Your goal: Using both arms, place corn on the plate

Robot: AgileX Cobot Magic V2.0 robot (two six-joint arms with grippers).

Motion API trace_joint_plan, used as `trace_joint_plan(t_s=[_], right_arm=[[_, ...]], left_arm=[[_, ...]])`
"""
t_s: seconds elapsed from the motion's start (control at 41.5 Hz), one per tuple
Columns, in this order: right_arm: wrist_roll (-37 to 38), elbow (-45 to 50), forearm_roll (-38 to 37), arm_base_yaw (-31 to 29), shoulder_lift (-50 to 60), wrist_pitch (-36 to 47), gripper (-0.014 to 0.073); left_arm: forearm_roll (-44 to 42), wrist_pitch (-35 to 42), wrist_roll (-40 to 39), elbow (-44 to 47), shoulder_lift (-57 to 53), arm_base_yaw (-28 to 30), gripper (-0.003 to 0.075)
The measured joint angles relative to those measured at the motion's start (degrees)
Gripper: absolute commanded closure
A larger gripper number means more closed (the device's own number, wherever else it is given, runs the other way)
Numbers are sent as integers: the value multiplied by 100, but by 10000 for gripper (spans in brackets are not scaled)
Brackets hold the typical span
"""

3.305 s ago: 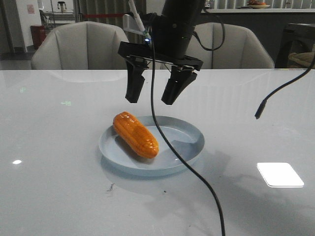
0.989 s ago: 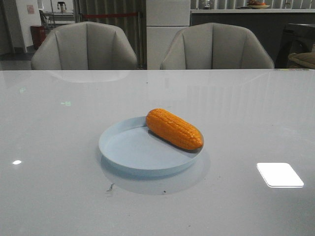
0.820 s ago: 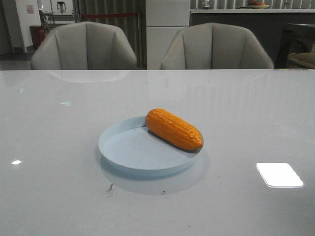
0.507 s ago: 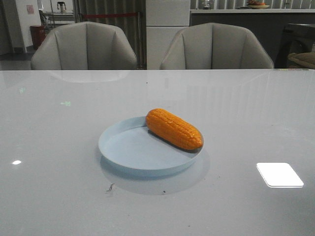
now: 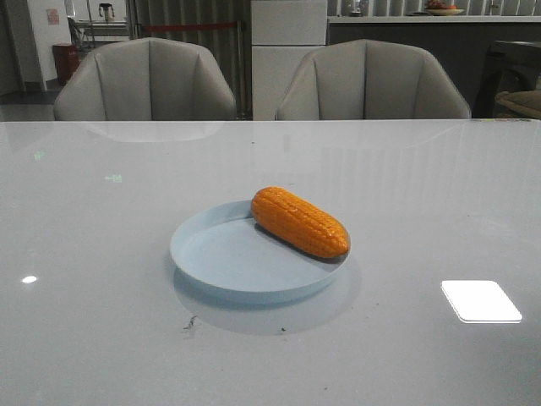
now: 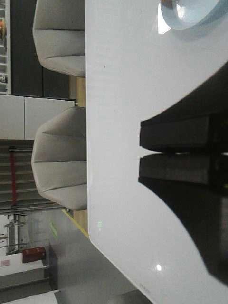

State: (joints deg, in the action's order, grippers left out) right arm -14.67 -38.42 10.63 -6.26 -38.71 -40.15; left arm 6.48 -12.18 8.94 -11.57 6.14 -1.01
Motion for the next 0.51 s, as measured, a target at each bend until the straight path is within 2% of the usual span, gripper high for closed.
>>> trace_joint_plan(t_s=[0.169,0.362,0.507], right_arm=[[0,0,0,0,0,-3,-29],[0,0,0,0,0,-24,-29],[0,0,0,0,0,-24,-29]], left_arm=[[0,101,0,534,-631,0,624],[0,394,0,1191,-638,0,624],[0,510,0,1192,-638,0,624]])
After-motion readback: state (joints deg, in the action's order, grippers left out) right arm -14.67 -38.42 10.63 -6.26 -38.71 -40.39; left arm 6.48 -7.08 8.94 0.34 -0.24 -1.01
